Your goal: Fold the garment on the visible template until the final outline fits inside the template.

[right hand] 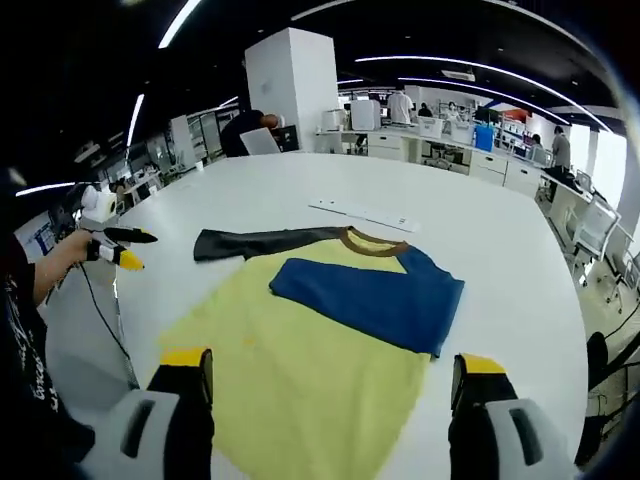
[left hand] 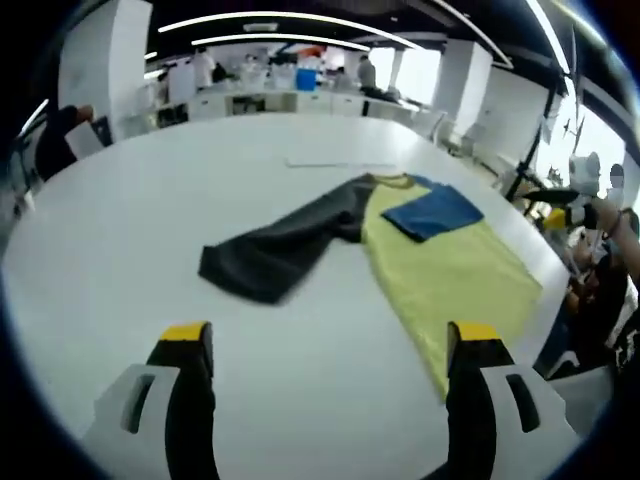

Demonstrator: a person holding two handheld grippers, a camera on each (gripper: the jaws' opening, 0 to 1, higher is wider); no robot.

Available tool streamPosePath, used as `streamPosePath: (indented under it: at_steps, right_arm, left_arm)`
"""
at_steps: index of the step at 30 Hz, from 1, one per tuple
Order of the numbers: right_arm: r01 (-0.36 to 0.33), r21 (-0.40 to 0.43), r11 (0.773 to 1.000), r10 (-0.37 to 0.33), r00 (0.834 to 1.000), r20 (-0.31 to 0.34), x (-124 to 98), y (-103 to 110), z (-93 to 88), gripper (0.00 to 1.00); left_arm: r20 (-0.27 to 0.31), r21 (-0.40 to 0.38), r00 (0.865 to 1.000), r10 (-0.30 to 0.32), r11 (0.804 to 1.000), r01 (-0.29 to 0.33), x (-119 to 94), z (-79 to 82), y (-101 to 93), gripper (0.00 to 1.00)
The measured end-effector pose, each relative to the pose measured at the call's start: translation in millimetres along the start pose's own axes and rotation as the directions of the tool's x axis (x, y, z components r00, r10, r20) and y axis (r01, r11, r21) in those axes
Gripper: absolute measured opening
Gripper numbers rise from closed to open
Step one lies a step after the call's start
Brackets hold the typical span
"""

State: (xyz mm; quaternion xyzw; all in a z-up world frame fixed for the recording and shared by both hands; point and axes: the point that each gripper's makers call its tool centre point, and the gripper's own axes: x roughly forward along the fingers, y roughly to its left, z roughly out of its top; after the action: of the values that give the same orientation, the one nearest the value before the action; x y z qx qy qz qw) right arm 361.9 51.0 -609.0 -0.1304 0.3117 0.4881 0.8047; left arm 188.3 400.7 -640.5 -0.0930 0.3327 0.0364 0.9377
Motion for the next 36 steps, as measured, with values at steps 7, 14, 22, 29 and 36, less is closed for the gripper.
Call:
streamPosePath:
  at_steps: [7, 14, 22, 29, 36]
  right_arm:
    - [-0.014, 0.022, 1.000, 0.013, 1.000, 0.017, -8.3, 15.6, -9.6, 0.99]
    - [0.003, 0.043, 0.999, -0.004, 1.000, 0.020, -16.2, 16.7, -14.2, 0.98]
    - [0.029, 0.069, 0.997, -0.030, 0.999, 0.012, -16.5, 16.8, -22.2, 0.96]
    - [0.057, 0.040, 0.998, -0.056, 0.998, -0.016, -13.8, 15.2, -27.4, 0.95]
    - [0.050, 0.064, 0.997, -0.049, 0.999, -0.020, -10.2, 13.0, -32.2, 0.92]
  left_arm:
    - [0.014, -0.044, 0.999, 0.029, 0.999, -0.028, 10.5, 2.5, 14.8, 0.83]
    - [0.026, -0.124, 0.996, 0.084, 0.989, -0.080, 25.6, -1.6, 39.4, 0.78]
    - [0.043, -0.180, 0.987, 0.156, 0.973, -0.146, 42.5, -2.1, 60.3, 0.65]
    - [0.040, -0.221, 0.980, 0.196, 0.958, -0.182, 57.2, -5.8, 67.3, 0.54]
    - [0.036, -0.237, 0.971, 0.236, 0.946, -0.221, 69.4, -8.5, 74.4, 0.42]
